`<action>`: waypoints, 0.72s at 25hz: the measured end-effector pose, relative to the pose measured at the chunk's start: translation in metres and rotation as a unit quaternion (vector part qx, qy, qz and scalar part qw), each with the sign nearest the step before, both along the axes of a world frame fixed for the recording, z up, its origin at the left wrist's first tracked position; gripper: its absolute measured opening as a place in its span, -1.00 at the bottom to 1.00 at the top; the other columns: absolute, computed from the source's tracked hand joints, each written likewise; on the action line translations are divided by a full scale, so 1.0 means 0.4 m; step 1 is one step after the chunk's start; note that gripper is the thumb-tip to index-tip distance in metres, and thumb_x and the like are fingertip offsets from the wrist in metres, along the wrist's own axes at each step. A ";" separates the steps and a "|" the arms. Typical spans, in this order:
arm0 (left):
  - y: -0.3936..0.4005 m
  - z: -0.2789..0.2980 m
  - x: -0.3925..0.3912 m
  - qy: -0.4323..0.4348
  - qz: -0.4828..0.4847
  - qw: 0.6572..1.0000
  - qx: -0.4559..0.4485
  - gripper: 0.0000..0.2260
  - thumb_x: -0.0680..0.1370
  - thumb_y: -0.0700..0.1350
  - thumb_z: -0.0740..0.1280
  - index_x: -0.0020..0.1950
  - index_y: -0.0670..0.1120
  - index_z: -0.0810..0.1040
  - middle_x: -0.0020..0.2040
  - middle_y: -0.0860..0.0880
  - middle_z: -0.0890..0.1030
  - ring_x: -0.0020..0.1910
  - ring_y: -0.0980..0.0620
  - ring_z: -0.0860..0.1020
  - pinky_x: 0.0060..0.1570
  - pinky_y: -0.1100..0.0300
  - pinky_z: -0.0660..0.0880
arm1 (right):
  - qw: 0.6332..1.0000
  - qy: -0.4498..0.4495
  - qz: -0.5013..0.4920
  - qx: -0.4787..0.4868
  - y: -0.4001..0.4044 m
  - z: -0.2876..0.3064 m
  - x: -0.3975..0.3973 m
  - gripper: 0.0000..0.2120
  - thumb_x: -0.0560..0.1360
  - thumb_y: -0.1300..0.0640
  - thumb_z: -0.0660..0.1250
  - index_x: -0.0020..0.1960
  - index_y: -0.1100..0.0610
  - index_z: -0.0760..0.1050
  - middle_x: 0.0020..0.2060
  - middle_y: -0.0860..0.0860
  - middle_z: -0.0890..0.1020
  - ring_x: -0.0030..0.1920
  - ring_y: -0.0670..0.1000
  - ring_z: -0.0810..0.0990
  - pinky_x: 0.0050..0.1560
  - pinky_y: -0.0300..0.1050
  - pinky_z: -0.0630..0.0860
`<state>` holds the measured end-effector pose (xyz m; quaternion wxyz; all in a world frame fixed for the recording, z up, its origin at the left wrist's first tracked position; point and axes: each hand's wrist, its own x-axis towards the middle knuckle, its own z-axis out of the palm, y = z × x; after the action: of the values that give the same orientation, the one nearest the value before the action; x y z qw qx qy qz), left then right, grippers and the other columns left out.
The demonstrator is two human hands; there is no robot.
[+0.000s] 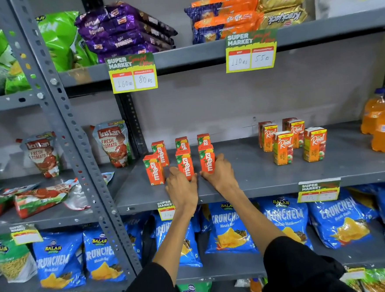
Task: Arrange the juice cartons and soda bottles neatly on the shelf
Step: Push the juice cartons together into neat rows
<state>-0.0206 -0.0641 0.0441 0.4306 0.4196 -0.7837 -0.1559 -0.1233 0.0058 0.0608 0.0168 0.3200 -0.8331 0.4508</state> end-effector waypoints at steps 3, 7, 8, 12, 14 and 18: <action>-0.010 -0.003 0.001 -0.009 -0.015 1.000 0.010 -0.51 0.50 0.03 0.50 0.21 -0.23 0.39 0.05 -0.22 0.64 0.08 -0.25 0.60 0.08 -0.21 0.55 | 1.000 0.005 0.002 0.003 0.001 0.000 0.005 -0.34 0.38 -0.06 0.55 0.27 0.18 0.29 0.18 0.20 0.58 0.19 0.22 0.61 0.15 0.15 0.59; 0.026 0.011 0.006 0.015 -0.017 1.000 0.020 -0.38 0.47 0.09 0.51 0.31 -0.25 0.34 0.17 -0.25 0.57 0.14 -0.26 0.56 0.06 -0.21 0.57 | 0.998 -0.025 0.035 -0.041 0.038 0.015 0.002 -0.25 0.35 -0.07 0.58 0.32 0.20 0.25 0.20 0.21 0.56 0.23 0.22 0.57 0.17 0.10 0.56; 0.053 0.013 0.008 0.013 0.005 1.000 0.002 -0.37 0.47 0.09 0.51 0.33 -0.24 0.33 0.20 -0.25 0.54 0.16 -0.26 0.54 0.06 -0.20 0.57 | 0.995 -0.042 0.050 -0.069 0.063 0.019 -0.002 -0.23 0.35 -0.06 0.58 0.34 0.22 0.24 0.20 0.21 0.56 0.21 0.21 0.58 0.13 0.06 0.55; 0.229 0.007 -0.033 0.021 0.055 0.993 -0.103 -0.52 0.53 0.02 0.44 0.33 -0.20 0.41 0.21 -0.20 0.51 0.16 -0.23 0.50 0.05 -0.16 0.51 | 0.985 0.021 0.074 -0.156 0.238 -0.002 -0.071 -0.53 0.52 0.02 0.41 0.33 0.17 0.36 0.09 0.15 0.62 0.09 0.12 0.63 0.05 -0.03 0.57; 0.334 -0.003 -0.101 0.041 -0.002 0.992 -0.118 -0.66 0.56 -0.01 0.40 0.26 -0.13 0.47 0.17 -0.14 0.54 0.13 -0.18 0.51 0.08 -0.10 0.48 | 0.977 0.064 0.065 -0.193 0.353 -0.014 -0.146 -0.71 0.56 0.07 0.34 0.23 0.12 0.42 0.04 0.06 0.61 0.03 0.03 0.61 0.08 -0.01 0.58; 0.502 0.016 -0.277 0.088 -0.123 0.987 -0.045 -0.79 0.57 -0.04 0.40 0.15 -0.06 0.50 0.04 -0.03 0.62 0.05 -0.07 0.57 0.00 0.06 0.46 | 0.964 0.109 -0.013 -0.244 0.551 -0.014 -0.318 -0.83 0.55 0.16 0.30 0.13 0.07 0.43 0.00 0.00 0.54 -0.02 0.04 0.57 0.02 0.09 0.56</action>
<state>-0.1312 0.1365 0.0505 0.4936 0.2846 -0.7949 -0.2084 -0.2505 0.2261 0.0551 0.1910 0.3426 -0.6953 0.6022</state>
